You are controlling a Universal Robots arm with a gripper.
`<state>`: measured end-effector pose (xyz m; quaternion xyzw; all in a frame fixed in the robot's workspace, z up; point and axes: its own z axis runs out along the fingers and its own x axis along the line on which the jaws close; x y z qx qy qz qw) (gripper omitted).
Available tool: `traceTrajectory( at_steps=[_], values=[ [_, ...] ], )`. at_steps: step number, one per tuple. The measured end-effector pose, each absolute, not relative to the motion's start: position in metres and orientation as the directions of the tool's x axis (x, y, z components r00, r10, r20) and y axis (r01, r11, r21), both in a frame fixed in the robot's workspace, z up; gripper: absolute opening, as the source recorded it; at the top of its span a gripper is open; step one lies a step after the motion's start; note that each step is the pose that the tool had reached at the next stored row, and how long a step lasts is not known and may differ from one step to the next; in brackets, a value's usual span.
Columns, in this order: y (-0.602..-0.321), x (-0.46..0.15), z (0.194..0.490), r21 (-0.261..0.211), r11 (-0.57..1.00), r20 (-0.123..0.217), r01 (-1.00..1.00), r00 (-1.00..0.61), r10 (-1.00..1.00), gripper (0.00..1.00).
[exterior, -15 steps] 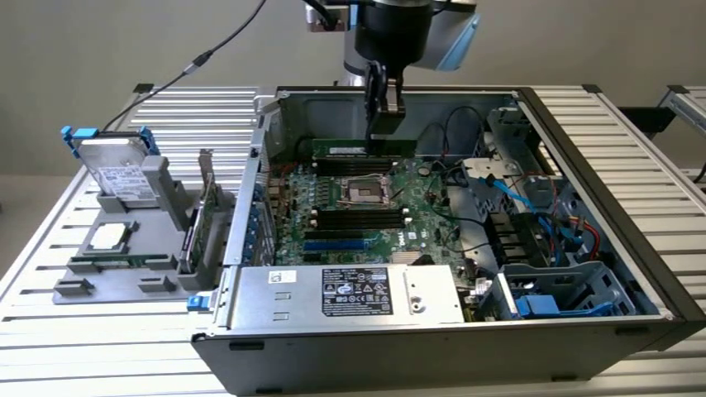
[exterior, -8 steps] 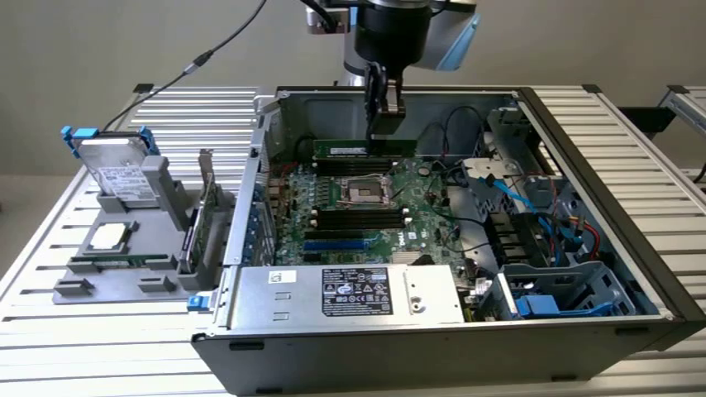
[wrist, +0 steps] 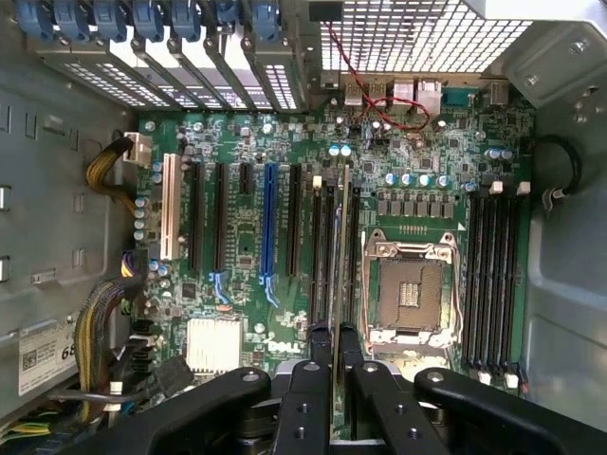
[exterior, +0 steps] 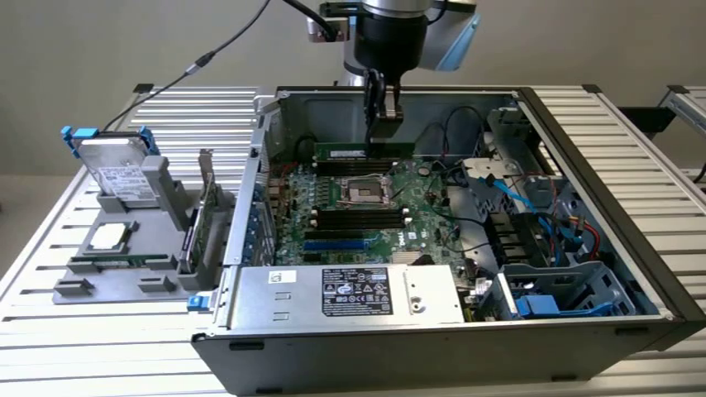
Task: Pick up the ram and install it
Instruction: 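Pick up the ram and move it above insertion slot, then insert the ram into the slot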
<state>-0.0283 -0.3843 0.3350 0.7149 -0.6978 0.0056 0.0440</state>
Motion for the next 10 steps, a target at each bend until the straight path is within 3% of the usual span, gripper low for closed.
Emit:
traceTrajectory(
  at_steps=[10],
  values=[
    [-0.3842,-0.0283,0.3344,0.055,-0.023,0.069,-0.998,0.027,-0.997,0.14]
  ],
)
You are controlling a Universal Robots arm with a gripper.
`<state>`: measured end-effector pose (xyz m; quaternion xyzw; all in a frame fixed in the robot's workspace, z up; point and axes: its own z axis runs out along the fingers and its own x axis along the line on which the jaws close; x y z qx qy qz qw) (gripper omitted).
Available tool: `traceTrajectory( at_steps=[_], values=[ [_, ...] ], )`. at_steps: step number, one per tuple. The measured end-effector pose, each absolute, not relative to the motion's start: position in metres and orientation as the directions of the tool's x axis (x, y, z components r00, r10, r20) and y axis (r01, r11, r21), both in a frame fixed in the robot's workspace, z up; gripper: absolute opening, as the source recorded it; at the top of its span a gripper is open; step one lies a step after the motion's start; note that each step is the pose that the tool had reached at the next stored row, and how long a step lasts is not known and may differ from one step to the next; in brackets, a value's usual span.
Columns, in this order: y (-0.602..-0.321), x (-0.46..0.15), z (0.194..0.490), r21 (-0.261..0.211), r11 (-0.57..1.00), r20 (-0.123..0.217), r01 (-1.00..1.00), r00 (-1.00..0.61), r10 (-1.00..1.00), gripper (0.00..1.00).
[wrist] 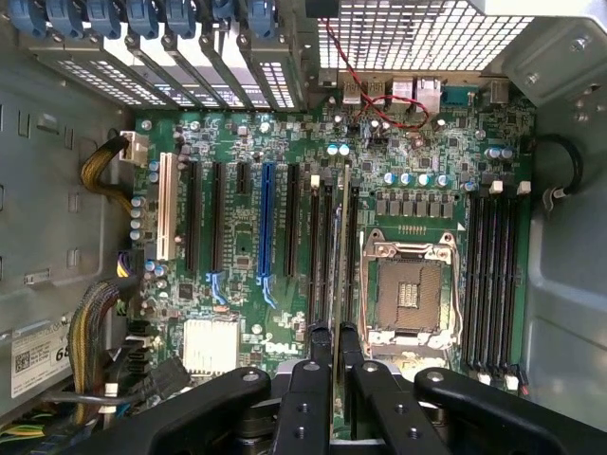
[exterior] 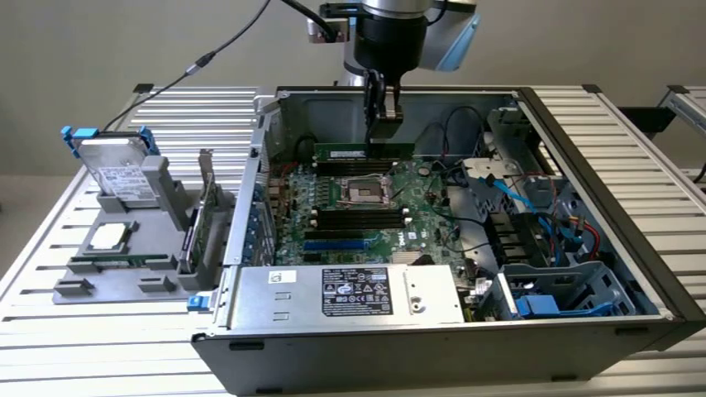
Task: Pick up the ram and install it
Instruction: 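Insert the ram into the slot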
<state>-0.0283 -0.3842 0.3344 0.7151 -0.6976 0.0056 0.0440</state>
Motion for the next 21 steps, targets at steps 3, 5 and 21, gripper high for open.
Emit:
traceTrajectory(
  at_steps=[3,5,21],
  values=[
    [-0.384,-0.028,0.334,0.055,-0.023,0.069,-0.998,0.027,-0.997,0.14],
    [-0.384,-0.028,0.334,0.055,-0.023,0.069,-0.998,0.027,-0.997,0.14],
    [-0.384,-0.032,0.306,0.055,-0.025,0.069,-0.998,0.029,-0.997,0.14]
  ],
)
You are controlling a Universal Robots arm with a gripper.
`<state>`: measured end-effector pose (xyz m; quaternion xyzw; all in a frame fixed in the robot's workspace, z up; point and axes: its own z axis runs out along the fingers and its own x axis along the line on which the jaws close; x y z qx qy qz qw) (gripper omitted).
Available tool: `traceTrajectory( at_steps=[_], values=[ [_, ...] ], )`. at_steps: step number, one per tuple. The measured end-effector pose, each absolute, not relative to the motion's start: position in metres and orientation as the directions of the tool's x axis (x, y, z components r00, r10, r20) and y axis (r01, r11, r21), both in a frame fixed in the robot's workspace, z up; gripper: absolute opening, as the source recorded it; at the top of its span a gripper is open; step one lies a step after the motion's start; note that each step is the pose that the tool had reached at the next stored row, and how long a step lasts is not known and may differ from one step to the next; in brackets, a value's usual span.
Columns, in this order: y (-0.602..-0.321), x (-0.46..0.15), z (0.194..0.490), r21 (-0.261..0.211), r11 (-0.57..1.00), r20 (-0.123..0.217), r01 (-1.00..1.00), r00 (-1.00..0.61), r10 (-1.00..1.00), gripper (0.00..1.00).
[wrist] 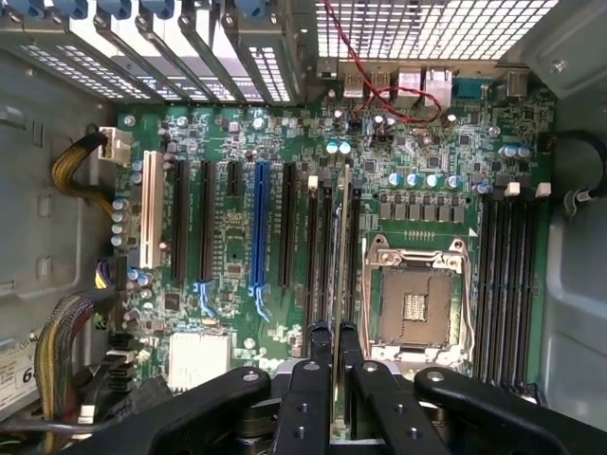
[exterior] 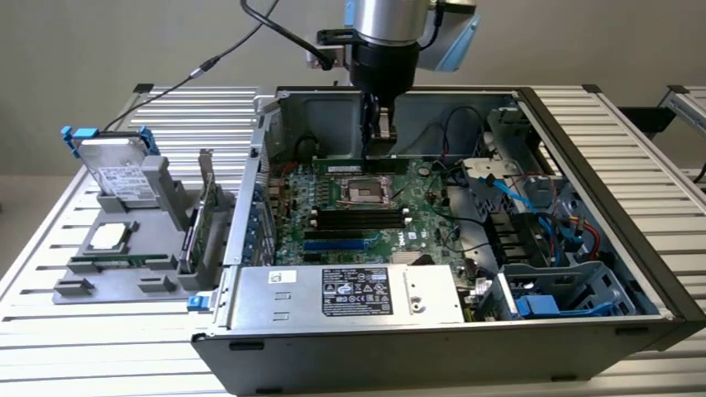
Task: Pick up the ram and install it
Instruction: 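Insert the ram into the slot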
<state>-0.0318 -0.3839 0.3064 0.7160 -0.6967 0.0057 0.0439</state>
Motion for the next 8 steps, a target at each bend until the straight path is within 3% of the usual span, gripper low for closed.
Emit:
traceTrajectory(
  at_steps=[8],
  values=[
    [-0.384,-0.032,0.292,0.055,-0.044,0.069,-0.998,0.048,-0.996,0.14]
  ],
)
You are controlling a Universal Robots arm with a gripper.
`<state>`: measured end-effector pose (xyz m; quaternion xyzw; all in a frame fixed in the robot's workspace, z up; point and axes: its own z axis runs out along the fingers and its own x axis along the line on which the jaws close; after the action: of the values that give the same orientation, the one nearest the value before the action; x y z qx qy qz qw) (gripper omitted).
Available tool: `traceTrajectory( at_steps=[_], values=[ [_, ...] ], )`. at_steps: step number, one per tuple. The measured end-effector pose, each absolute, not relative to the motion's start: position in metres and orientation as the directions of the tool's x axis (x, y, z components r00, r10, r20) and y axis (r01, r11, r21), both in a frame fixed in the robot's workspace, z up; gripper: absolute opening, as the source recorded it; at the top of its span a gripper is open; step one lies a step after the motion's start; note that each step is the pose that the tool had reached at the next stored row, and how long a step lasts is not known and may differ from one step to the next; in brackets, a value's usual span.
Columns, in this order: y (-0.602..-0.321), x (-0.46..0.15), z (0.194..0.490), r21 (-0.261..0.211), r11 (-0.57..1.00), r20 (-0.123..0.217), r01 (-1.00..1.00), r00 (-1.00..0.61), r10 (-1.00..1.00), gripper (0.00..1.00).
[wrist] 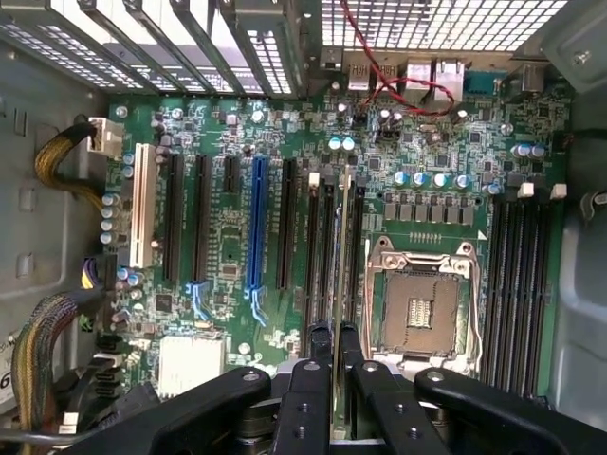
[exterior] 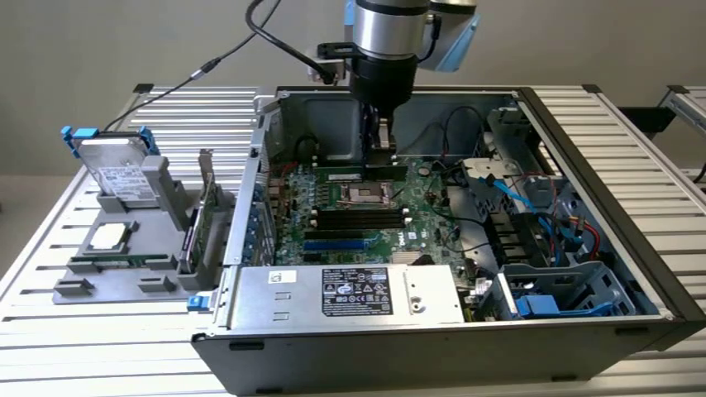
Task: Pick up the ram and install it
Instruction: 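Insert the ram into the slot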
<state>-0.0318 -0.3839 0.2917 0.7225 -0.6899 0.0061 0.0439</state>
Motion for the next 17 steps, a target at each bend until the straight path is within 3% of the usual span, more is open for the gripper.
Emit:
traceTrajectory(
  at_steps=[17],
  values=[
    [-0.384,-0.025,0.263,0.076,-0.067,0.067,-0.995,0.072,-0.995,0.14]
  ],
)
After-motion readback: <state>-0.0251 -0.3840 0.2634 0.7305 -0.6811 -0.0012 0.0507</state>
